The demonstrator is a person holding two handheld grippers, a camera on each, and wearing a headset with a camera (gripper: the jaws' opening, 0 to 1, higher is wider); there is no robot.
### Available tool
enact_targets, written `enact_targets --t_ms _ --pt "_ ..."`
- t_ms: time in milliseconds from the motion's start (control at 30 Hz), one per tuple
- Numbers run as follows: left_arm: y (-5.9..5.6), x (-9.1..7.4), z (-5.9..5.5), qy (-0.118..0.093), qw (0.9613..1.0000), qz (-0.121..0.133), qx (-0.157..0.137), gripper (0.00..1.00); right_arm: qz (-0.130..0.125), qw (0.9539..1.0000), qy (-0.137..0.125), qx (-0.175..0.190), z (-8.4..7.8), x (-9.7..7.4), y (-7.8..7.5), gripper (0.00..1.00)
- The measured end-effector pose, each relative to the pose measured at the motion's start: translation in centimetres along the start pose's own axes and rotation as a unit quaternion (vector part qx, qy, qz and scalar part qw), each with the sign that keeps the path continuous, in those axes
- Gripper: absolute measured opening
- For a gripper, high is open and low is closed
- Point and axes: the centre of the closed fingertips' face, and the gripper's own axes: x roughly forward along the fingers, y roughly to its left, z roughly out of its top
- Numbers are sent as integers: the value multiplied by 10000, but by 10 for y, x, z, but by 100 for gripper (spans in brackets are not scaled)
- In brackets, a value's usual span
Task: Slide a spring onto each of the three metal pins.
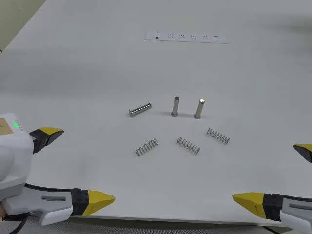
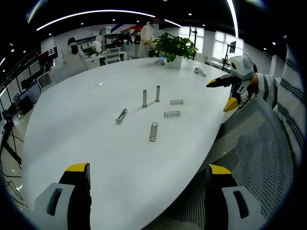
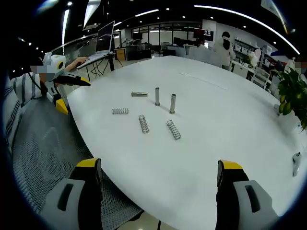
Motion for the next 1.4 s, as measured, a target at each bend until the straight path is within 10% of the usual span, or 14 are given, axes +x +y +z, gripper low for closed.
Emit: enact_targets --t_ms 1400 --pt "-2 1 -6 92 9998 -98 -151 98 -45 9996 -14 261 1 -1 -2 100"
